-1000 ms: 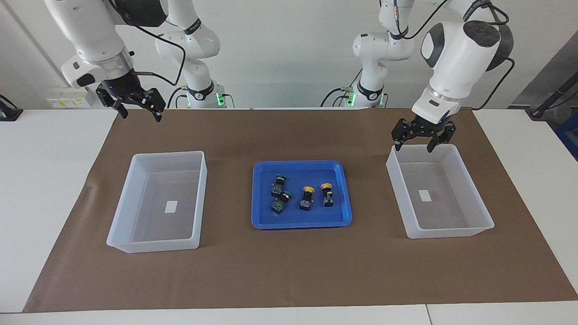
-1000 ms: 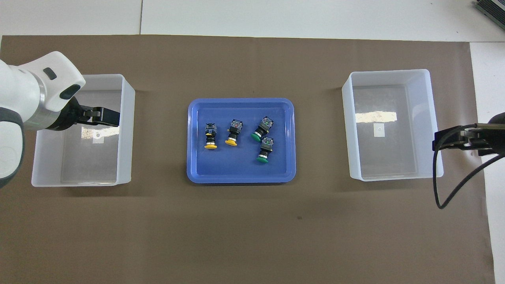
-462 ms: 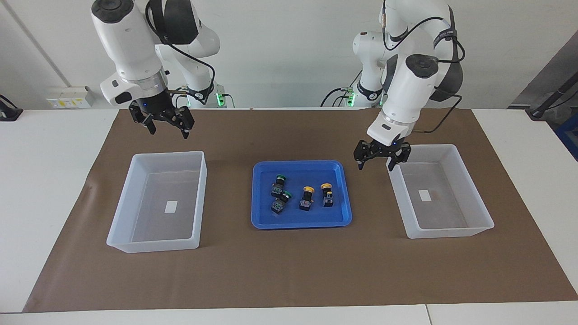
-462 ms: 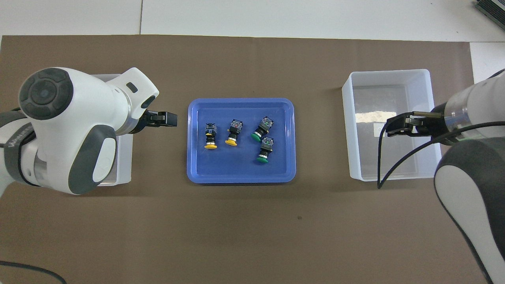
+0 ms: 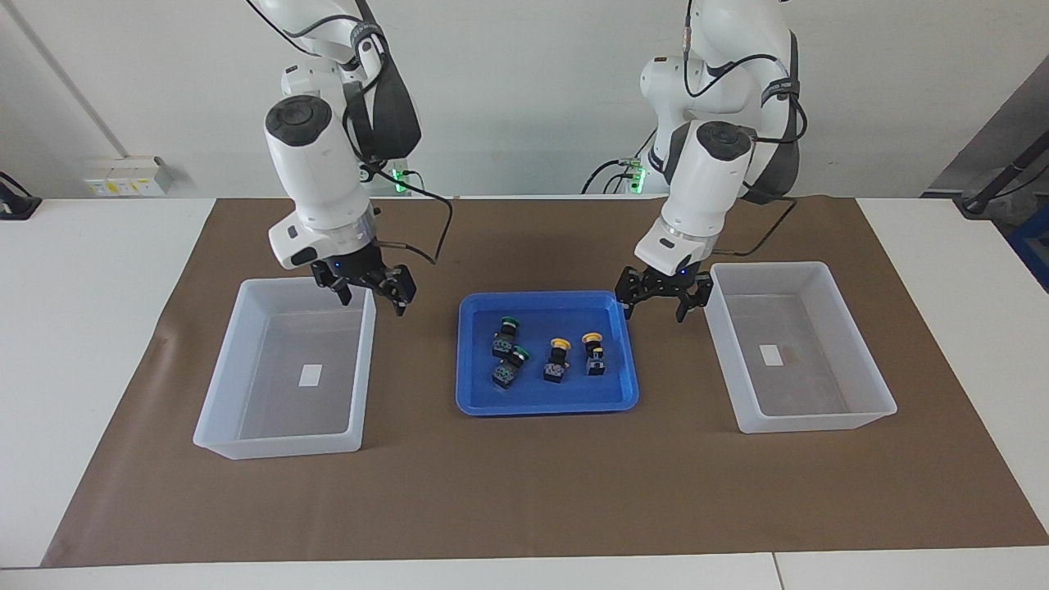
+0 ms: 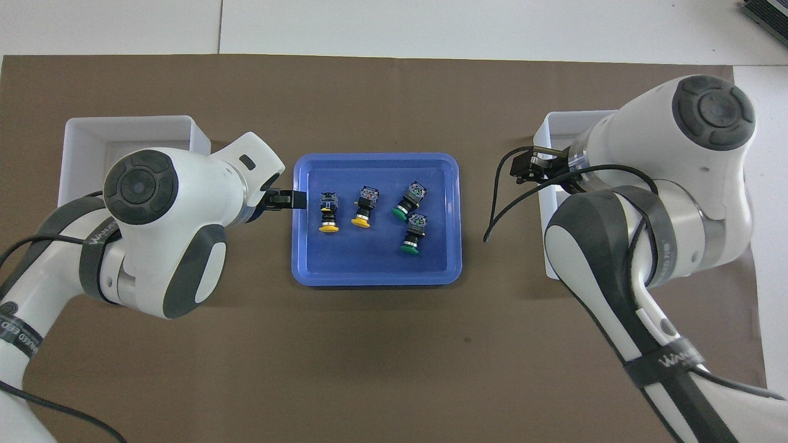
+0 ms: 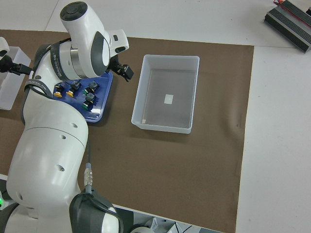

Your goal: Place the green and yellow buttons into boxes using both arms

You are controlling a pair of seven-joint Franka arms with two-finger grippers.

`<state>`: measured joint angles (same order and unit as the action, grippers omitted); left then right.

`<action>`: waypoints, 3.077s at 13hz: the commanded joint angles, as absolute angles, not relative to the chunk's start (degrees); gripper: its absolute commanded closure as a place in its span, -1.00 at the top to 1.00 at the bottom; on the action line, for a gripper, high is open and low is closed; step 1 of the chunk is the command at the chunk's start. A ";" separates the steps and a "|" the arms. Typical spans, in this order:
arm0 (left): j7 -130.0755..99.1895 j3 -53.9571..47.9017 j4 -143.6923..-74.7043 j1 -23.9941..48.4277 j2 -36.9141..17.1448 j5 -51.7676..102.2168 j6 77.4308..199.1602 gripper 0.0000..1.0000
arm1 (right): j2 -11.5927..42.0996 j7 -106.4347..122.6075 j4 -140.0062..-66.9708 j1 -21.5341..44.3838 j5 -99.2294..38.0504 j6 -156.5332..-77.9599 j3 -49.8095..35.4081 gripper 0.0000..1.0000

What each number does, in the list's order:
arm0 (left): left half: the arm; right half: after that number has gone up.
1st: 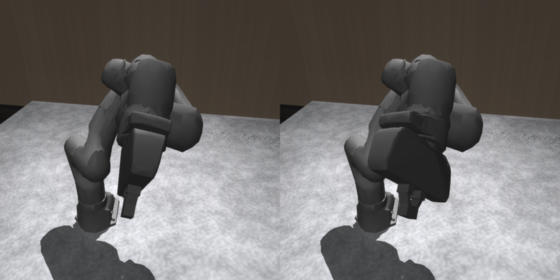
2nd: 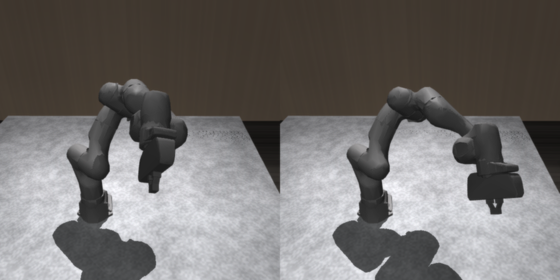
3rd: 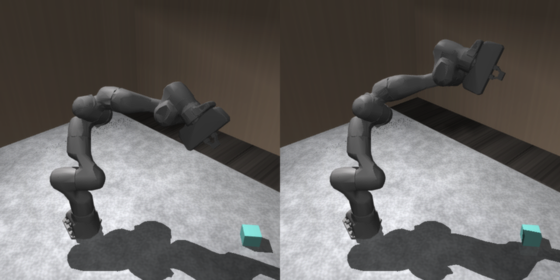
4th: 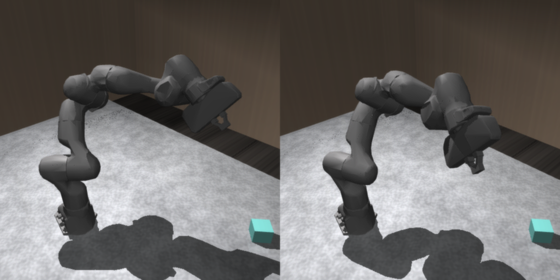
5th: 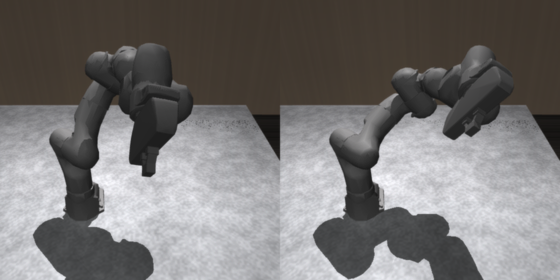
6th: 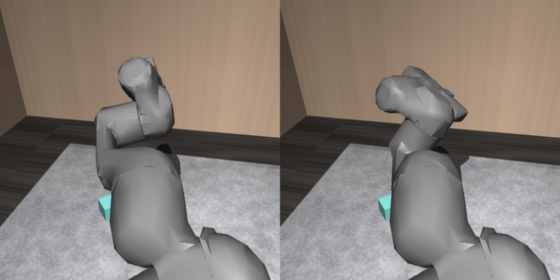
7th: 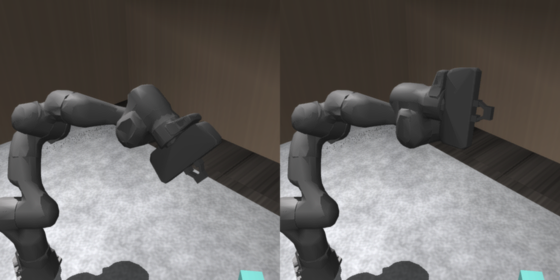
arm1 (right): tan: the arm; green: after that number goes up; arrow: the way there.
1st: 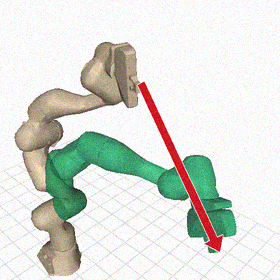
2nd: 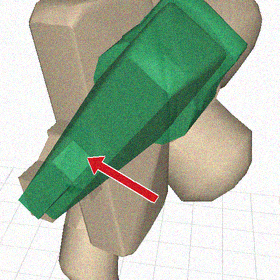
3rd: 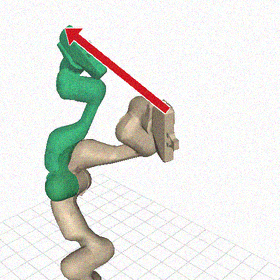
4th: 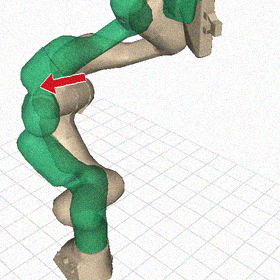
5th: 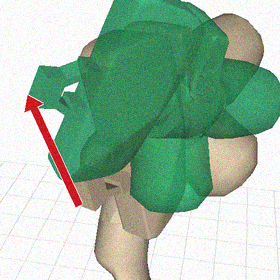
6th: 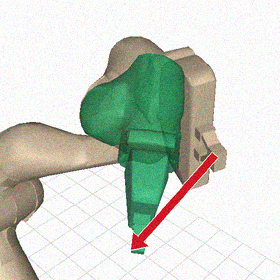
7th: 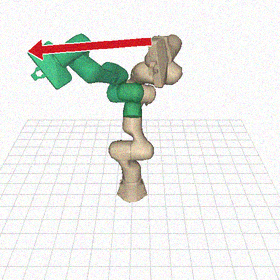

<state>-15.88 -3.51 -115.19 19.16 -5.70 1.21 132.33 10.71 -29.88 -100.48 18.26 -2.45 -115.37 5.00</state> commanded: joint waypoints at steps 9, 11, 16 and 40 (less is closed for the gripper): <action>-24.96 -2.46 -114.96 26.02 -17.93 0.70 147.30 1.00 | 26.61 -49.03 -90.10 23.73 -15.64 -127.07 3.00 1.00; -25.14 -2.55 -114.96 26.02 -18.10 0.70 147.74 1.00 | 29.08 -51.06 -89.21 24.08 -15.38 -129.19 2.37 1.00; -26.36 -2.64 -114.96 26.89 -19.77 0.70 149.85 -0.14 | 30.15 -50.71 -89.82 24.43 -17.83 -129.29 0.97 1.00; -11.45 -2.55 -108.63 -2.18 -10.81 0.62 142.21 -1.00 | 23.14 -48.69 -91.32 23.03 -18.82 -124.29 0.88 -1.00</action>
